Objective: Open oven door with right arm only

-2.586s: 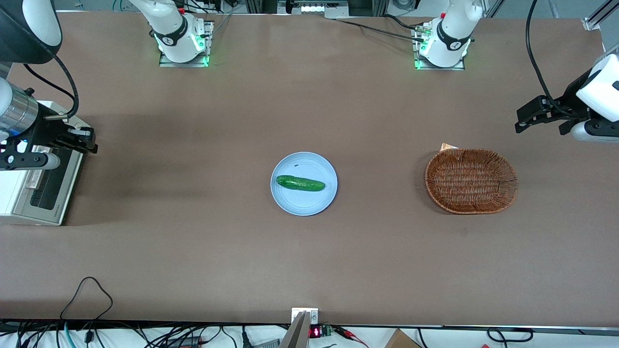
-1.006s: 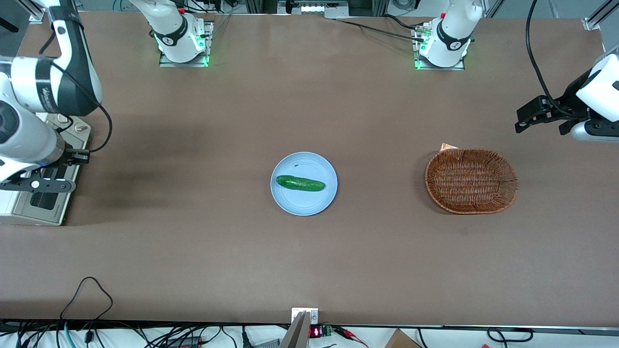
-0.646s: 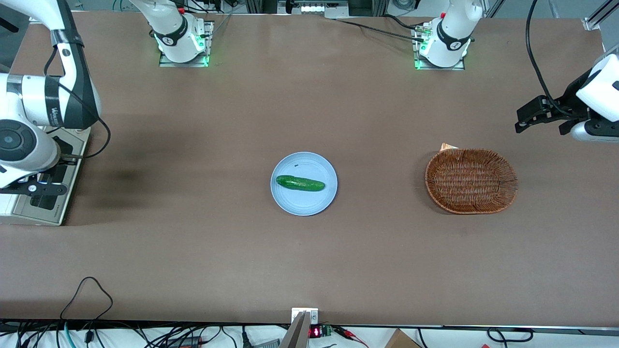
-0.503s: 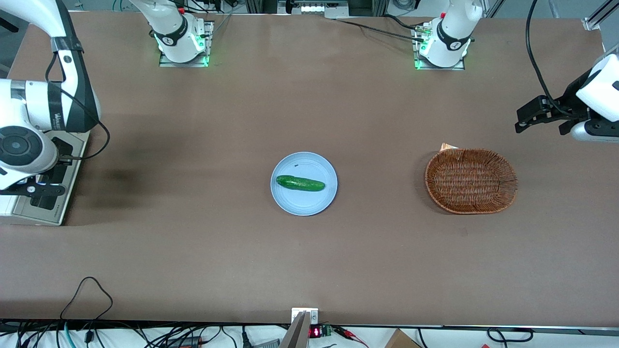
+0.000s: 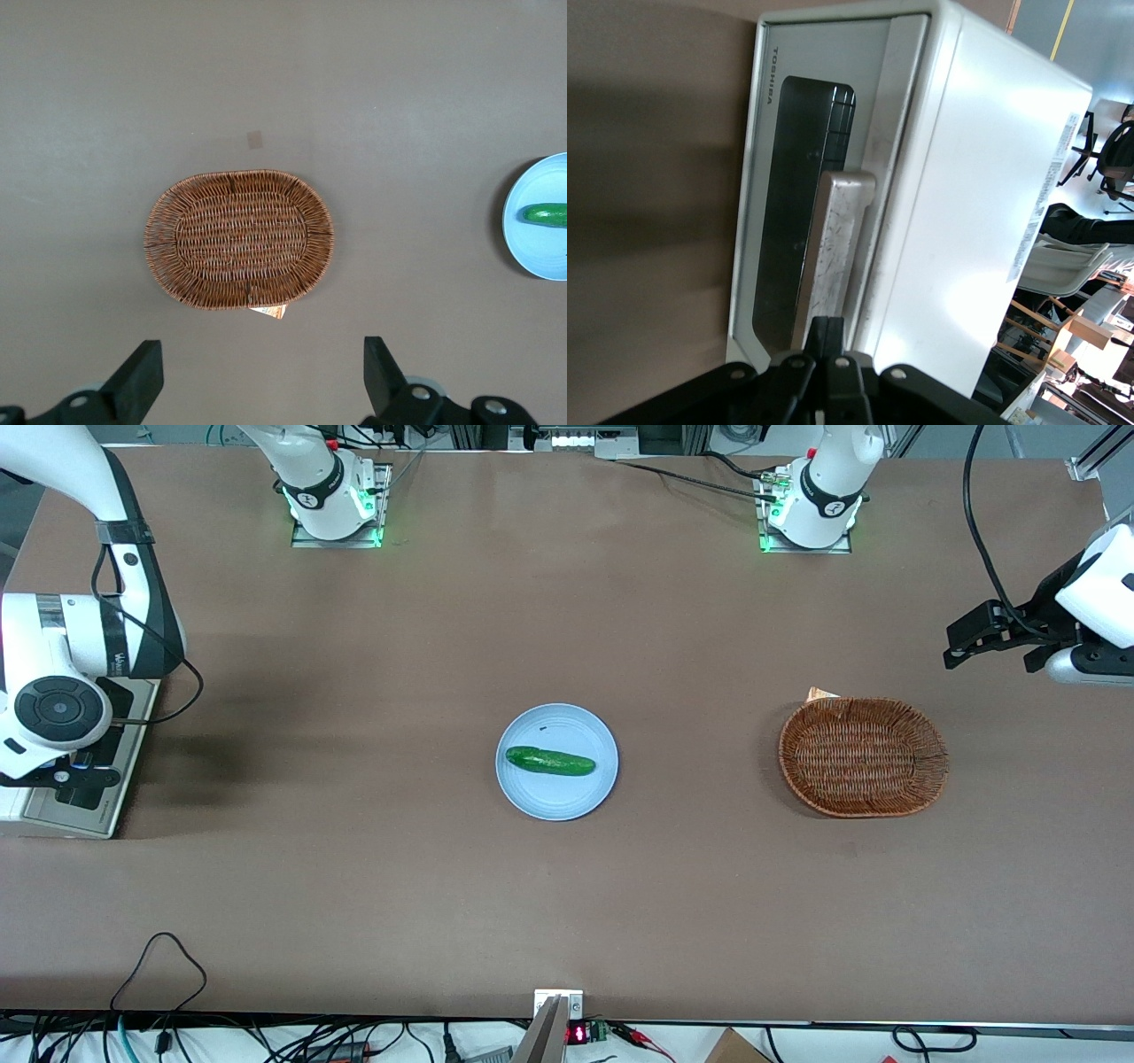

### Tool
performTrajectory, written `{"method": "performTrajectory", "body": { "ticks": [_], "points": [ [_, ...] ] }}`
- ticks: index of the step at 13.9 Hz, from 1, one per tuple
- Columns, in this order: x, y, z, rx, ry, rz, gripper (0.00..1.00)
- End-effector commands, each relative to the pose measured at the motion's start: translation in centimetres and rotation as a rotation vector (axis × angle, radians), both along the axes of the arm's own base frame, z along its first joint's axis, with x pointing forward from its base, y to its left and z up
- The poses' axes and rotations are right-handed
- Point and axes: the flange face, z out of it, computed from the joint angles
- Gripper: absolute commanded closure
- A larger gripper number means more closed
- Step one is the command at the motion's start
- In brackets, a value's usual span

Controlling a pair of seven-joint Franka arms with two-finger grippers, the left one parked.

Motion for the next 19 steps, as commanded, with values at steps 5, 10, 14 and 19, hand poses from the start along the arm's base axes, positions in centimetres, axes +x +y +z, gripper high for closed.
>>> {"method": "performTrajectory", "body": {
  "ticks": [5,10,14,19],
  "points": [
    [-0.5,-1.6,-0.2,-0.029,-0.057,-0.049,1.0],
    [-0.4,-2.2,-0.8,-0.027,-0.086,-0.069,1.0],
    [-0.4,-2.3,-1.4,-0.02,-0.087,-0.066,1.0],
    [-0.4,-1.9,-3.5,-0.01,-0.134,-0.097,1.0]
  ]
}}
